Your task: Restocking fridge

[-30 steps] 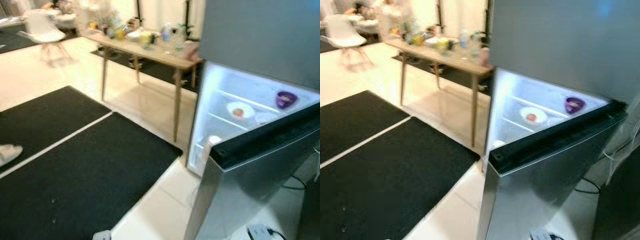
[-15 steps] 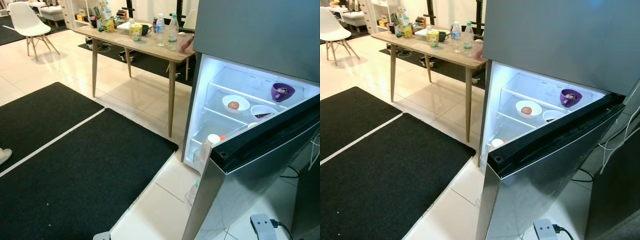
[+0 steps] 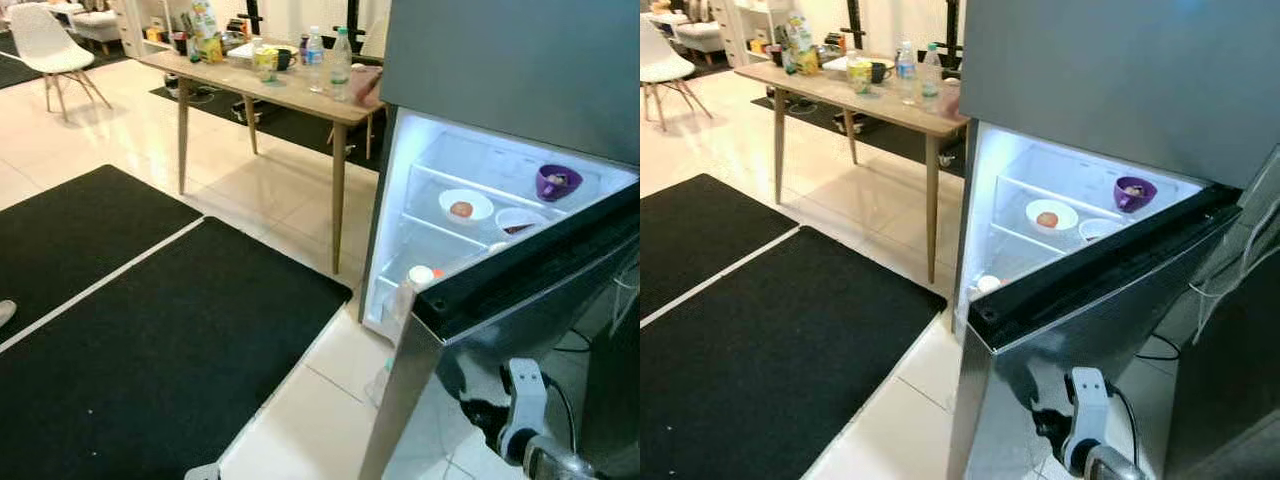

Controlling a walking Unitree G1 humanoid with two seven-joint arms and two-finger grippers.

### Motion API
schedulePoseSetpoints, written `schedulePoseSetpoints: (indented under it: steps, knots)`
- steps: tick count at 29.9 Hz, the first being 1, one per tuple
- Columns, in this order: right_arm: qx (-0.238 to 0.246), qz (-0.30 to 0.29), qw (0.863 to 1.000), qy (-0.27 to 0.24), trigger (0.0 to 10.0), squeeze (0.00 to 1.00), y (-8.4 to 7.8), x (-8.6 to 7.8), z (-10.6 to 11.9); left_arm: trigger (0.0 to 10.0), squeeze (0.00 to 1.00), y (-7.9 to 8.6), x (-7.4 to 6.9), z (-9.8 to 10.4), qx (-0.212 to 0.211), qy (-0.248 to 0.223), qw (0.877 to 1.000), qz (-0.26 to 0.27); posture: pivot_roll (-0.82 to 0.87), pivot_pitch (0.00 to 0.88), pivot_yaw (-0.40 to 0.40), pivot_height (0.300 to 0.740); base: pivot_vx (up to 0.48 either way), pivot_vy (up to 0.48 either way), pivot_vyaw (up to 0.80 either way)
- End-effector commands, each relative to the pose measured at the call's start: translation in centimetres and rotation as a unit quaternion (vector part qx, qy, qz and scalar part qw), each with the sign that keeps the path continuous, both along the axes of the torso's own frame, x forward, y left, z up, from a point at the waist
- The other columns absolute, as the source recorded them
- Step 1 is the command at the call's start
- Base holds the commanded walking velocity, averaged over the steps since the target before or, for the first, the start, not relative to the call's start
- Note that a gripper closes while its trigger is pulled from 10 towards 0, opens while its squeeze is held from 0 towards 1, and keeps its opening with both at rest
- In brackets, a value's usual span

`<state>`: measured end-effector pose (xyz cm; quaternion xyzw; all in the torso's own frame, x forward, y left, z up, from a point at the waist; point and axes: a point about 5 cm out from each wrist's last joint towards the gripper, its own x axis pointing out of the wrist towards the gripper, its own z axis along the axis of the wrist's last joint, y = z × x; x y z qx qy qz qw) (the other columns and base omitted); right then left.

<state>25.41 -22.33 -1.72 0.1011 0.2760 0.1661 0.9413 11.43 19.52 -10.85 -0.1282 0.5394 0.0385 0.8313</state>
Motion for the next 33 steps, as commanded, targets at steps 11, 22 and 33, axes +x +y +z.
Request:
schedulePoseSetpoints:
  steps: [11, 22, 33]
  knots:
    - [0.192, 0.054, 0.891, -0.408, 10.0, 0.0, 7.8, 13.7, 22.2, 10.0, 0.0, -0.3, -0.7, -0.2, 0.0, 0.014, 1.0, -0.004, -0.04, 0.0, -0.043, 0.74, 0.0, 0.0, 0.0]
    - [0.088, 0.075, 0.947, -0.299, 10.0, 0.0, 7.4, 11.3, 14.3, 10.0, 0.0, -0.7, -0.7, -0.3, -0.005, 0.013, 1.0, 0.0, -0.03, 0.0, -0.06, 0.74, 0.0, 0.0, 0.0]
    - [-0.095, -0.111, 0.989, -0.024, 10.0, 0.0, -0.4, 3.0, 1.7, 10.0, 0.0, -0.7, -0.8, -0.3, -0.004, 0.016, 1.0, 0.0, -0.04, 0.0, -0.054, 0.74, 0.0, 0.0, 0.0]
